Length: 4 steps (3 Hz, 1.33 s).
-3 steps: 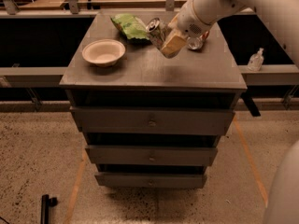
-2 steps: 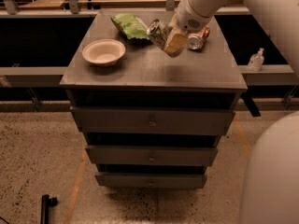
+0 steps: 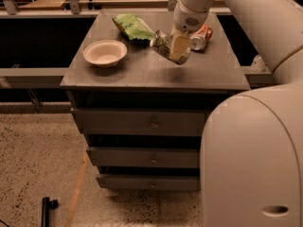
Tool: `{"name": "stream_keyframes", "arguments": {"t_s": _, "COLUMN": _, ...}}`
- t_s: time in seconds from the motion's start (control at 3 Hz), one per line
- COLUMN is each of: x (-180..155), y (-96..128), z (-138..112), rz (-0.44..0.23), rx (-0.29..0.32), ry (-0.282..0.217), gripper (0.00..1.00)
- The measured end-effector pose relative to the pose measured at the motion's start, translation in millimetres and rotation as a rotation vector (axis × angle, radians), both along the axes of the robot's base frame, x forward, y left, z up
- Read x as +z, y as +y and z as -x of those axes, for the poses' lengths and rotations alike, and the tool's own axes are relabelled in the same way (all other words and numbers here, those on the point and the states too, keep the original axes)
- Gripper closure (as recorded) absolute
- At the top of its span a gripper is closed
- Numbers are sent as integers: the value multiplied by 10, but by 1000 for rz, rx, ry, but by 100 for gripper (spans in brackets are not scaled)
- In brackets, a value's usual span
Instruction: Knock 7up can over
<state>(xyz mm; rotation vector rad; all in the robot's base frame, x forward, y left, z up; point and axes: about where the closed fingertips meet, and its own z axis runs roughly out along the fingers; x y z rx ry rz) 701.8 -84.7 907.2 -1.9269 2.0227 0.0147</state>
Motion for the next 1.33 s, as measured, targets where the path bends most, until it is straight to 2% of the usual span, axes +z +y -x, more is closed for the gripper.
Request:
{"name": "stream_keyframes", "arguments": {"t_s": 0.33, "x": -147, "y": -44, "z": 0, "rz": 50, "rx": -4, "ry": 60, "gripper": 82}}
{"name": "stream_keyframes", "arguments": {"t_s": 0.67, "x": -232, "y": -87, "z": -62, "rz": 89, "rx": -14, "ry": 68, "gripper": 58}}
{"name": "stream_keyframes", "arguments": {"t_s": 1.33, "x": -319, "y": -60, "z": -136, "rz": 107, "rx": -13, "ry": 58, "gripper": 12}}
